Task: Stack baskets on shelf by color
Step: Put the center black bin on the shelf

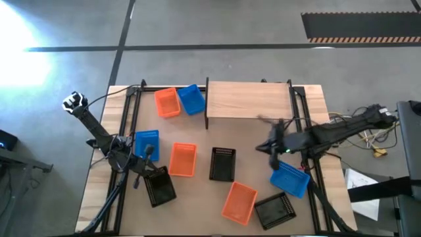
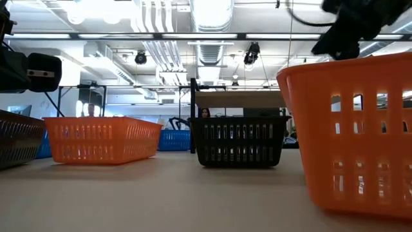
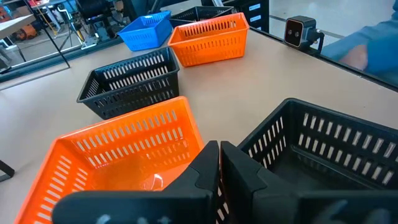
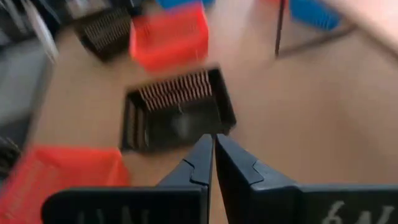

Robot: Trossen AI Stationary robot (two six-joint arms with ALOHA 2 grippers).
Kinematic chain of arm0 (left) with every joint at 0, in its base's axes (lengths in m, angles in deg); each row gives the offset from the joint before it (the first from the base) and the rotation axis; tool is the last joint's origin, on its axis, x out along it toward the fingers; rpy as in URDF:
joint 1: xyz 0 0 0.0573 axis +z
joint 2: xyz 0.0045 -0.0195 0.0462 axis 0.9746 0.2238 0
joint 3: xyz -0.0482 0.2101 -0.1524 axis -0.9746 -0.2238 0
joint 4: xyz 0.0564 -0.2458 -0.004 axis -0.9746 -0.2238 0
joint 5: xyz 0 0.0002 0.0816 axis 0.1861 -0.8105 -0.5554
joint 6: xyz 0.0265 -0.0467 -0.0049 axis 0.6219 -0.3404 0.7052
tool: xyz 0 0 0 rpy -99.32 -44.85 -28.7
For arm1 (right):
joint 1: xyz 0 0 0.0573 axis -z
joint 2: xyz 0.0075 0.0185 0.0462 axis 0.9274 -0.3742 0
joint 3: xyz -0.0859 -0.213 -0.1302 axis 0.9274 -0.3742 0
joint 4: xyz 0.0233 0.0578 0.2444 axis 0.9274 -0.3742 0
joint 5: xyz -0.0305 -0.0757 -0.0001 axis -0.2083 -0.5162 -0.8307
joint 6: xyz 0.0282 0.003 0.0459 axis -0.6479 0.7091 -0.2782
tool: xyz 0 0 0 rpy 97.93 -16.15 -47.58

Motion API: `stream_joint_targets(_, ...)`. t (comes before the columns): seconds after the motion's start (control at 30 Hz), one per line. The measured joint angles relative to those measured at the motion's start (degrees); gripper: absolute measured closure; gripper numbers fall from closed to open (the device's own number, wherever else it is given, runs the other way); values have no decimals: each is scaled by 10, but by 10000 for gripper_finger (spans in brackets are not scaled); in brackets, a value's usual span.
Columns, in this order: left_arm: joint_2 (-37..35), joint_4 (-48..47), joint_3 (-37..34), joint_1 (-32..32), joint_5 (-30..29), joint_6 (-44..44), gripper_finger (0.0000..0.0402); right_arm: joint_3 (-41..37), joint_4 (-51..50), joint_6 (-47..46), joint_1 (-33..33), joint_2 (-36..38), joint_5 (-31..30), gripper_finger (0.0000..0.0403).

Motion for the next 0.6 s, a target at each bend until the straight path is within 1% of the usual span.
stream_joint_targets(0.1, 0, 0, 0, 0, 0, 0, 402, 48, -8, 1, -9, -83, 38, 383)
stream_joint_targets(0.17, 0, 0, 0, 0, 0, 0, 402, 88, 8, 1, -16, -131, 62, 365)
stream_joint_targets(0.23, 0, 0, 0, 0, 0, 0, 402, 126, 6, 8, -26, -185, 77, 339)
stream_joint_targets(0.37, 0, 1, 0, 0, 0, 0, 402, 212, 2, 23, -47, -287, 76, 273)
stream_joint_targets(0.47, 0, 2, 0, 0, 0, 0, 402, 272, 10, 39, -63, -356, 59, 232)
stream_joint_targets(0.6, 0, 2, 0, 0, 0, 0, 402, 333, -16, 42, -74, -451, 26, 197)
